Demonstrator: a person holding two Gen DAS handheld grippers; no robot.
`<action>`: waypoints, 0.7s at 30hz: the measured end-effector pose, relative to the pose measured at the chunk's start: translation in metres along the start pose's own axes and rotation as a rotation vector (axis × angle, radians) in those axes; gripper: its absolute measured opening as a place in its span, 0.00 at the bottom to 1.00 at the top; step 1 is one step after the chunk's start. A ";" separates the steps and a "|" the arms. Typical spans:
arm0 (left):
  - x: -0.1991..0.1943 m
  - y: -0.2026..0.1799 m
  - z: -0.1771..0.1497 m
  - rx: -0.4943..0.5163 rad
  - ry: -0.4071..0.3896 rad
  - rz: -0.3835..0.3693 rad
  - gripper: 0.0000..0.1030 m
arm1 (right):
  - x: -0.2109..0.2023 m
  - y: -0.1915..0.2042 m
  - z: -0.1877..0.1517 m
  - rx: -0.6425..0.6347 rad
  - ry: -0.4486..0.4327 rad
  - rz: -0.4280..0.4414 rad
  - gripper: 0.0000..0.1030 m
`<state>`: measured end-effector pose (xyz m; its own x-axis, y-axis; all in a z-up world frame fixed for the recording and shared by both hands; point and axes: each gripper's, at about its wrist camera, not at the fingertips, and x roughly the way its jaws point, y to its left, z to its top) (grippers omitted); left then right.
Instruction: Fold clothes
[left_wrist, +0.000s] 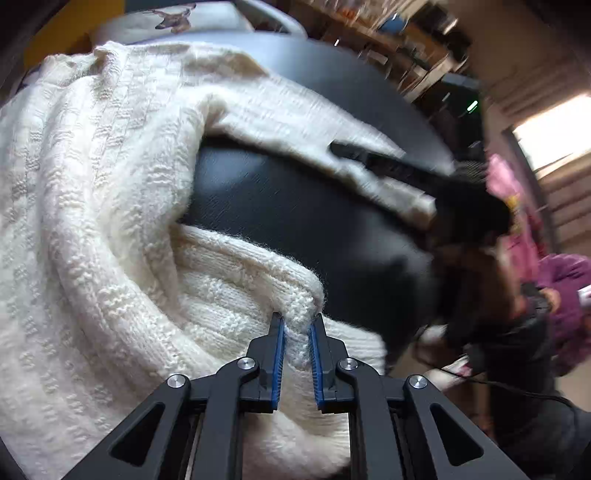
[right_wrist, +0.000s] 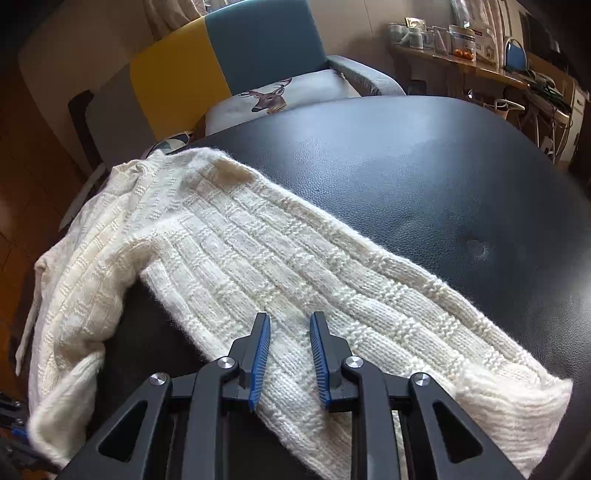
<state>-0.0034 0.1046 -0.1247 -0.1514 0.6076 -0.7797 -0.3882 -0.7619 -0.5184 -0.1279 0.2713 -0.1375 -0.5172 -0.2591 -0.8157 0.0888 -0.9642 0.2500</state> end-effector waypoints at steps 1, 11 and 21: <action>-0.014 0.000 -0.005 0.003 -0.056 -0.079 0.13 | 0.000 0.000 -0.001 0.001 -0.002 -0.004 0.20; -0.033 0.016 -0.032 -0.025 -0.131 -0.237 0.12 | -0.018 0.018 -0.004 0.089 0.016 0.119 0.26; -0.019 0.014 -0.028 -0.040 -0.095 -0.313 0.33 | -0.037 0.098 -0.015 -0.146 0.060 0.334 0.27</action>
<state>0.0193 0.0764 -0.1270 -0.1157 0.8305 -0.5449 -0.3936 -0.5420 -0.7425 -0.0869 0.1854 -0.0904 -0.3886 -0.5596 -0.7320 0.3667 -0.8227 0.4344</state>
